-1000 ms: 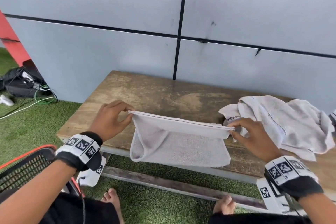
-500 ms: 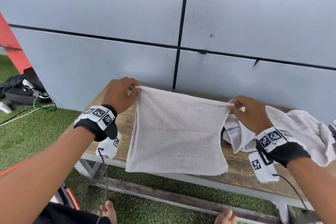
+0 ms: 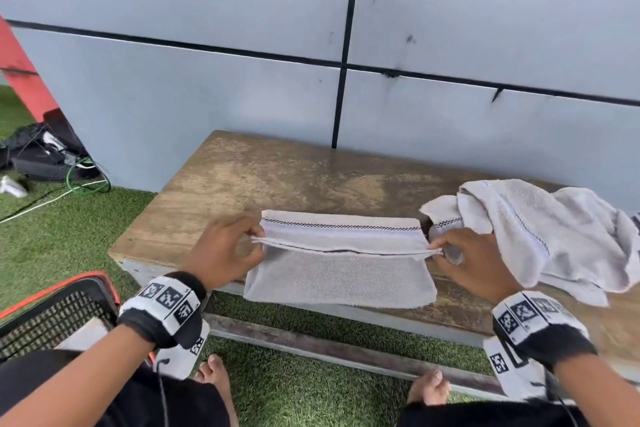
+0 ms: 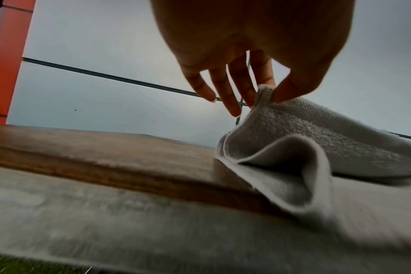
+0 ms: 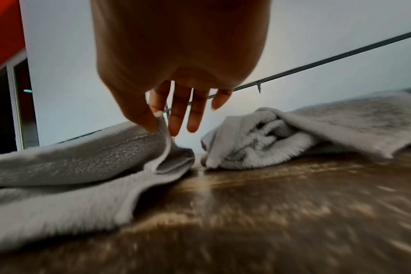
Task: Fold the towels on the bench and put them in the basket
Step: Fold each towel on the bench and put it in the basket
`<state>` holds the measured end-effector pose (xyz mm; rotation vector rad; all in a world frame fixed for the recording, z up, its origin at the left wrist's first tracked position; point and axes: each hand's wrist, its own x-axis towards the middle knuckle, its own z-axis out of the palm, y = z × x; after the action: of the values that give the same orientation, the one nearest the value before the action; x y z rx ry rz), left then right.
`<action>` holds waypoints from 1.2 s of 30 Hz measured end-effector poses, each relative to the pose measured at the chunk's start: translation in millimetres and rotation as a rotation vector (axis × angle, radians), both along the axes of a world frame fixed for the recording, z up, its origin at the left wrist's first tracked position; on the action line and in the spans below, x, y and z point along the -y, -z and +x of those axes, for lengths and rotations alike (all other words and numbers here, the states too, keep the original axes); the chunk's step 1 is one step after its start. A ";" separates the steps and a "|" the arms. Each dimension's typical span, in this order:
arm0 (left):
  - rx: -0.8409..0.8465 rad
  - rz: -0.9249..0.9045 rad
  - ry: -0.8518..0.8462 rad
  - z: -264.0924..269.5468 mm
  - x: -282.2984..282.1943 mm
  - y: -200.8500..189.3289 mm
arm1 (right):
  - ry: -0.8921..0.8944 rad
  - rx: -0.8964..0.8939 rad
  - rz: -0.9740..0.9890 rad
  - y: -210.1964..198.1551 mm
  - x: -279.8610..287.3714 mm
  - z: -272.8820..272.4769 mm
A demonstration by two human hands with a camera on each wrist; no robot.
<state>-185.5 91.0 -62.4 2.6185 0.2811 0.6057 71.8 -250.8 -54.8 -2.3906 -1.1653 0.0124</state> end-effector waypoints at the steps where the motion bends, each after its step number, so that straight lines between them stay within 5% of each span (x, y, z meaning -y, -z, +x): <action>1: -0.031 0.035 0.005 -4.2 5.6 4.7 | 0.000 0.007 -0.034 2.2 1.7 -3.4; 8: -0.187 0.342 0.052 -12.8 20.9 24.9 | -0.051 0.062 -0.175 21.2 13.9 -8.9; 23: -0.329 0.178 -0.099 24.3 1.1 13.8 | 0.066 0.242 -0.423 5.3 -17.4 -12.0; 30: -0.053 0.228 -0.143 59.9 -21.0 -60.8 | 0.159 0.233 -0.112 -51.9 -33.1 18.1; 36: 0.073 0.206 -0.244 101.8 -38.5 -118.9 | 0.257 0.278 -0.057 -106.2 -59.3 45.6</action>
<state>-83.8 129.5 56.5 2.7729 0.5473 0.8505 117.4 -191.5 51.4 -2.6374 -0.9742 -0.3865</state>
